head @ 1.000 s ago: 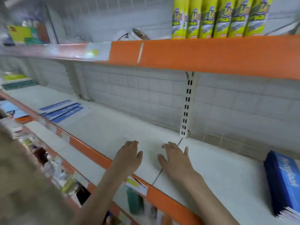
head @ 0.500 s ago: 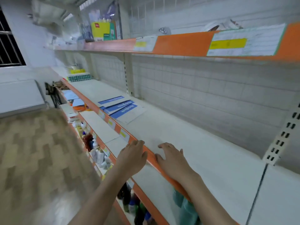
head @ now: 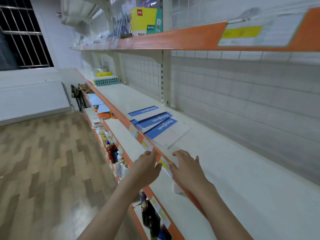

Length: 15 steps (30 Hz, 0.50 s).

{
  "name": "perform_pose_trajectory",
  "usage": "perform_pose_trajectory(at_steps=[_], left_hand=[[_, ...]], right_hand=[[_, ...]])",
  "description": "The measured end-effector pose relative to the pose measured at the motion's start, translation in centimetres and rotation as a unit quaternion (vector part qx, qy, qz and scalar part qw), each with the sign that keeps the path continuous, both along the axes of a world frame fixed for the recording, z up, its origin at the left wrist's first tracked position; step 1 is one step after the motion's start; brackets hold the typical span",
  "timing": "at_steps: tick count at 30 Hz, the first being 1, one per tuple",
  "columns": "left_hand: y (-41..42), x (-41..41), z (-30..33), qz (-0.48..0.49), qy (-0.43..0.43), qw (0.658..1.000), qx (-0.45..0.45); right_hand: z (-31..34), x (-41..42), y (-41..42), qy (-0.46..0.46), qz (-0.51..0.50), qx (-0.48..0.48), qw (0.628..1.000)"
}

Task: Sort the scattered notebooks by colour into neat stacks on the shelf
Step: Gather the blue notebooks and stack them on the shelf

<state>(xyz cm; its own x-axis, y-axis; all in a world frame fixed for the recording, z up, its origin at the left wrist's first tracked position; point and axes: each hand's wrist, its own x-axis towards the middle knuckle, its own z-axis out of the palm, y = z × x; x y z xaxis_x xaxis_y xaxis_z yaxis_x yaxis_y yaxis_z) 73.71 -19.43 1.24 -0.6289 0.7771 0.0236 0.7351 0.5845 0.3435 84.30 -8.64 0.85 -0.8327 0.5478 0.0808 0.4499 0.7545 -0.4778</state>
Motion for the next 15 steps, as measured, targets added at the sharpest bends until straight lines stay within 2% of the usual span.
perform_pose_trajectory(at_steps=[9,15], left_hand=[[4.6,-10.6,1.0,-0.029,0.001,0.999,0.017],[6.5,-15.8,0.8,-0.037,-0.011,0.999,0.024]], right_hand=[[0.6,-11.0,3.6,0.015,-0.035,-0.023,0.999],[0.3,-14.9,5.2,0.009,-0.053,-0.036,0.998]])
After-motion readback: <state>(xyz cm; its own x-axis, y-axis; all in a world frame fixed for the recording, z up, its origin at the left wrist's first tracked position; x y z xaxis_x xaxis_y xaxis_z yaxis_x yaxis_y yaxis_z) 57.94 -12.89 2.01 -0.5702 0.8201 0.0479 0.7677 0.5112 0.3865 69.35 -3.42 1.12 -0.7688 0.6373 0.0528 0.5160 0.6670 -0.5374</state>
